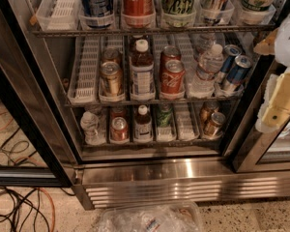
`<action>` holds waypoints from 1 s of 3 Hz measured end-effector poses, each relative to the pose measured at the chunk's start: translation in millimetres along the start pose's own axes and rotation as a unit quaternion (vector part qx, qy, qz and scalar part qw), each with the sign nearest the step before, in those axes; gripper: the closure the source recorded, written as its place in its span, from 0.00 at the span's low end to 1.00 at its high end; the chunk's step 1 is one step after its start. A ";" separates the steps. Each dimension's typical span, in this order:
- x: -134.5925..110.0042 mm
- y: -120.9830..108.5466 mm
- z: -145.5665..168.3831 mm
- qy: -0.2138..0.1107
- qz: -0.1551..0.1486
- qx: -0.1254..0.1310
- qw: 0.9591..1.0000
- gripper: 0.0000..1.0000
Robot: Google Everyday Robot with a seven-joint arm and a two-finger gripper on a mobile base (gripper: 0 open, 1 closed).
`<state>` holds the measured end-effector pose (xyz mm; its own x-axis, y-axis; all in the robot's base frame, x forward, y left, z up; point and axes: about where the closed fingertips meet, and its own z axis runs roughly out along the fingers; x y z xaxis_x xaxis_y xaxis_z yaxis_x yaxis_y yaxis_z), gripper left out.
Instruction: Pick orange can from middle shelf of fridge
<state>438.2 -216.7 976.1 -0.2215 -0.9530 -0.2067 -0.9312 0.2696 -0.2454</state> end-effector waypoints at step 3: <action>-8.7 15.8 14.3 -0.086 0.039 0.017 0.995 0.00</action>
Offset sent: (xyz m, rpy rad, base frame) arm -0.0040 0.0101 -0.0142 0.1452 -0.0423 -0.0288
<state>429.5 -202.1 960.5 -0.2381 -0.8919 -0.3845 -0.9017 0.3501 -0.2538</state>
